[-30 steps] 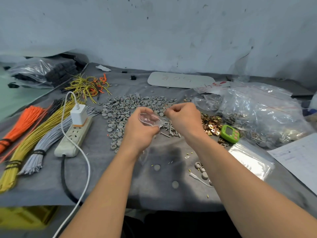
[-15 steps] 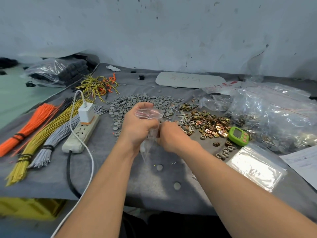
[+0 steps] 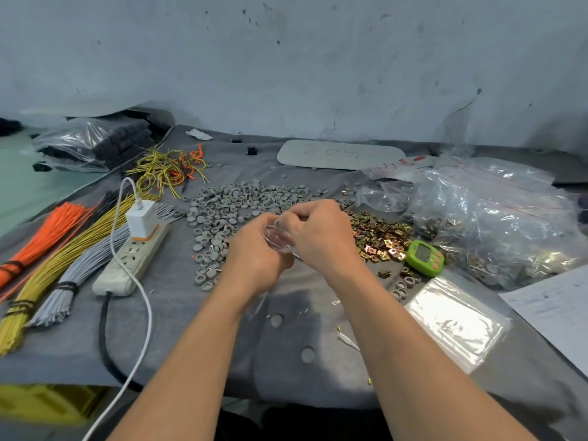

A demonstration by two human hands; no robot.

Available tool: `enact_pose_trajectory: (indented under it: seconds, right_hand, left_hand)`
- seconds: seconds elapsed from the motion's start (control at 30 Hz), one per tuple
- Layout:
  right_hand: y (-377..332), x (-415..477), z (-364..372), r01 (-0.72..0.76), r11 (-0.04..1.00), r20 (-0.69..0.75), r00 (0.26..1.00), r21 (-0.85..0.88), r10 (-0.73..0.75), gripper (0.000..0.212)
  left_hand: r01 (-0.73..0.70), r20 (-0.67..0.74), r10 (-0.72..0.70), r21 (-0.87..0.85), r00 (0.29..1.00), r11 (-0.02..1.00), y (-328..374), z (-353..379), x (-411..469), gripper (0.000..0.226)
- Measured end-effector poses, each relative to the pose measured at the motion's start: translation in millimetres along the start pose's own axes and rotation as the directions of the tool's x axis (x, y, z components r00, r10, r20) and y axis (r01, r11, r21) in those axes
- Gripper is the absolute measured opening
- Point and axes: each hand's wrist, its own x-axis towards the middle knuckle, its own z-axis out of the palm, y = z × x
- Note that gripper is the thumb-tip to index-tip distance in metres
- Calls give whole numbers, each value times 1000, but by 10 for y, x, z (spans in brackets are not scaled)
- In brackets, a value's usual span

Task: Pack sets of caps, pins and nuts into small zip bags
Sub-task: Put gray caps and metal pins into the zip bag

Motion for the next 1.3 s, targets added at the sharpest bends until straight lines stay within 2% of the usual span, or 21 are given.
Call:
enact_pose_trajectory:
  seconds: [0.1, 0.2, 0.3, 0.4, 0.47, 0.57, 0.63, 0.73, 0.8, 0.87, 1.0, 1.07, 1.13, 1.2, 1.3]
  right_hand:
    - [26, 25, 8, -30, 999, 16, 999, 33, 29, 10]
    - [5, 55, 4, -75, 996, 48, 996, 46, 73, 13]
    - [-34, 66, -24, -79, 993, -10, 997, 84, 80, 27]
    - [-23, 89, -94, -124, 979, -105, 984, 162, 142, 25]
    - [12, 95, -141, -132, 987, -90, 986, 95, 141, 26]
    - [35, 19, -118, -59, 976, 159, 983, -211, 94, 24]
    - [24, -89, -23, 49, 917, 351, 931, -396, 102, 17]
    - [-20, -341, 152, 225, 813, 556, 819, -538, 141, 22]
    - [-39, -479, 225, 319, 760, 603, 789, -565, 117, 25]
    - [-50, -537, 259, 346, 746, 579, 813, -569, 64, 20]
    - [-44, -498, 271, 327, 717, 525, 849, -615, 63, 28]
    - [-36, -422, 223, 301, 731, 507, 859, -612, 70, 20]
    - [-35, -299, 121, 226, 788, 425, 904, -573, 50, 9]
    - [-40, -171, -2, 88, 886, 275, 960, -455, 46, 12]
    - [-33, -82, -100, -14, 995, 116, 993, -100, 26, 15]
  left_hand:
    - [1, 3, -1, -30, 1000, 1000, 55, 44, 7, 38]
    - [16, 27, -13, -107, 1000, 994, 78, 70, 29, 33]
    - [36, 47, -27, -196, 999, 980, 80, 37, 52, 40]
    - [69, 12, -69, -311, 998, 948, 59, -23, 65, 46]
    - [73, -45, -95, -346, 994, 935, 45, -59, 80, 45]
    - [74, -130, -137, -400, 982, 914, 19, -123, 115, 44]
    - [69, -154, -143, -409, 978, 910, 7, -153, 120, 44]
    - [61, -154, -131, -394, 979, 917, 16, -181, 118, 45]
    - [64, -140, -126, -382, 982, 922, 22, -188, 114, 45]
    - [70, -124, -123, -367, 985, 928, 11, -187, 110, 45]
    - [51, -104, -82, -272, 991, 961, -48, -193, 124, 44]
    - [28, -113, -49, -179, 992, 983, -80, -197, 128, 41]
    - [-5, -107, 2, -28, 994, 1000, -107, -199, 118, 39]
    - [-27, -74, 36, 108, 997, 994, -111, -194, 98, 38]
    - [-53, 38, 48, 145, 998, 988, -92, -180, 75, 44]
